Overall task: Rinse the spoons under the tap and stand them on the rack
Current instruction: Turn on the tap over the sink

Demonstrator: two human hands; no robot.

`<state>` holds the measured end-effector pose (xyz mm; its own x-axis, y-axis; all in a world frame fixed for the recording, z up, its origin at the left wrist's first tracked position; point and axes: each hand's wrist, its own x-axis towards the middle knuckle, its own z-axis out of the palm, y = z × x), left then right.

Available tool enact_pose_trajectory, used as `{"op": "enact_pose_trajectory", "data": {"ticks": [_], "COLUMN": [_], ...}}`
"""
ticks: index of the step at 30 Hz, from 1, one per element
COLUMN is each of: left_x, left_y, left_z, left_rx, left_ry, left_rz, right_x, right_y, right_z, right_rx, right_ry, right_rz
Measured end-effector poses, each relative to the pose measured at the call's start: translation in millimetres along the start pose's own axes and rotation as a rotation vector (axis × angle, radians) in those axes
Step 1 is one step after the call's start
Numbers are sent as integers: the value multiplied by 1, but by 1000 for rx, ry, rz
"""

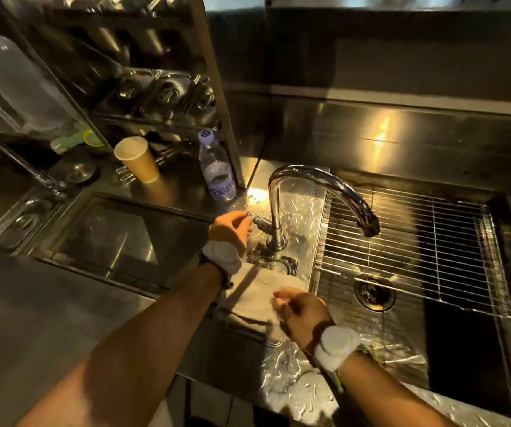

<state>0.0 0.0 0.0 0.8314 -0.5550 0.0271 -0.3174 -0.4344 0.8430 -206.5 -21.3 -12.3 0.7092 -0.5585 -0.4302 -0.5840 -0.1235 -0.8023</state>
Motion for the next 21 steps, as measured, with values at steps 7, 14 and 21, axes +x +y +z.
{"op": "enact_pose_trajectory", "data": {"ticks": [7,14,21], "left_x": [-3,12,13], "left_y": [12,31,34], "left_z": [1,9,11], "left_rx": [-12,118,137], "left_ry": [85,67,48], "left_rz": [40,46,37], "right_x": [-17,-18,-16], "right_y": [3,5,5], "right_z": [8,11,11], "right_rx": [-110,-132,-119], "right_ry": [118,127,101], "right_rz": [-95,-80,-88]}}
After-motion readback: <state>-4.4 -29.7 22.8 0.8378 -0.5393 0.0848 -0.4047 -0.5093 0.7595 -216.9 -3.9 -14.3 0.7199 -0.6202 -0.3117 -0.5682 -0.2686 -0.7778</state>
